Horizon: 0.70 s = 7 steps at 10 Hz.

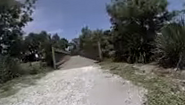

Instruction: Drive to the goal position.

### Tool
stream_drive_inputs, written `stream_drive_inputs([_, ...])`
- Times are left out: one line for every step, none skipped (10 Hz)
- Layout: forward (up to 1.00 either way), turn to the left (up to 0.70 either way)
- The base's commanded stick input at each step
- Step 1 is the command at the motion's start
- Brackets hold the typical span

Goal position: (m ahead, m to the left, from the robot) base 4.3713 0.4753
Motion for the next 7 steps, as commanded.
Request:
stream_drive_inputs([0.50,0.00])
stream_drive_inputs([0.50,0.00])
stream_drive_inputs([0.50,0.00])
stream_drive_inputs([0.50,0.00])
stream_drive_inputs([0.50,0.00])
stream_drive_inputs([0.50,0.00])
stream_drive_inputs([0.50,0.00])
